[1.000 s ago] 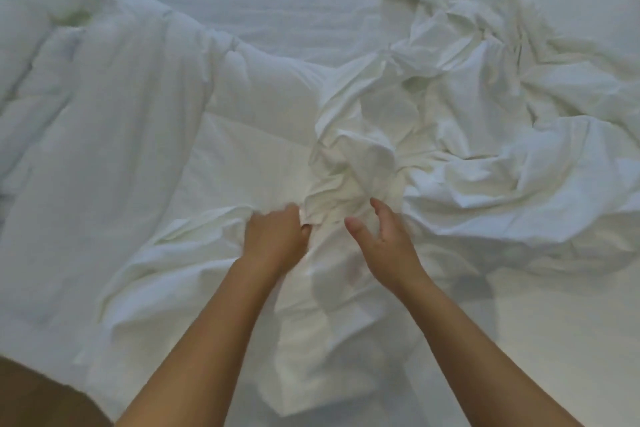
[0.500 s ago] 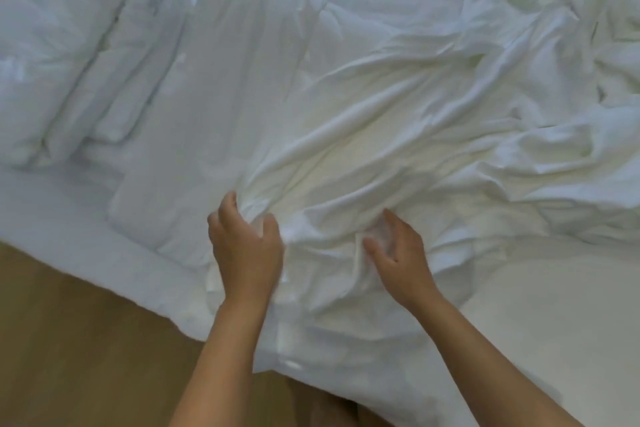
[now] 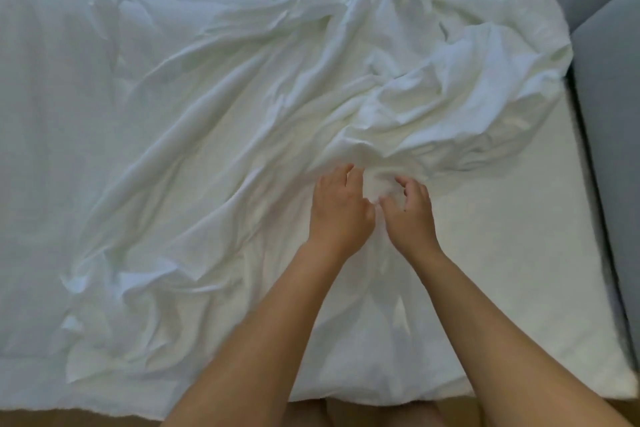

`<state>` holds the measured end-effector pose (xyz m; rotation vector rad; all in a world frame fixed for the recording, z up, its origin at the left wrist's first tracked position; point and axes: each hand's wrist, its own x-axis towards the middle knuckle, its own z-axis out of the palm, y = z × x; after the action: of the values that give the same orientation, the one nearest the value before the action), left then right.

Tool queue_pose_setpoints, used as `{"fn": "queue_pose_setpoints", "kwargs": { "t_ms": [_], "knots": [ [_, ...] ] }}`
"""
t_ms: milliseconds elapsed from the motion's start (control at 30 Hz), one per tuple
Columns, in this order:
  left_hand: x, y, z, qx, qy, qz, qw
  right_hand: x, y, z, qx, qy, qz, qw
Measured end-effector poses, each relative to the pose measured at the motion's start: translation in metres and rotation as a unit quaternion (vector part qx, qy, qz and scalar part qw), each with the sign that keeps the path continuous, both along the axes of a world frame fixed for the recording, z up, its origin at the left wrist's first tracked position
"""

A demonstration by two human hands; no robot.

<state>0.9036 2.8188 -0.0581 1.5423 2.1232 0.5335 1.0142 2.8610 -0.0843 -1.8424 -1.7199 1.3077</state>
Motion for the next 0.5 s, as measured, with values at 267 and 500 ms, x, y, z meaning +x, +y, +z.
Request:
{"fn": "queue_pose_setpoints", "kwargs": {
  "t_ms": [267, 500],
  "knots": [
    [0.067, 0.116, -0.026, 0.024, 0.071, -0.069, 0.995, 0.091, 0.125, -0.041, -0.193, 0.215, -0.444, 0.848],
    [0.093, 0.194, -0.062, -0.144, 0.220, -0.138, 0.955, 0.099, 0.207, -0.053, -0.232, 0.359, -0.414, 0.804]
  ]
}}
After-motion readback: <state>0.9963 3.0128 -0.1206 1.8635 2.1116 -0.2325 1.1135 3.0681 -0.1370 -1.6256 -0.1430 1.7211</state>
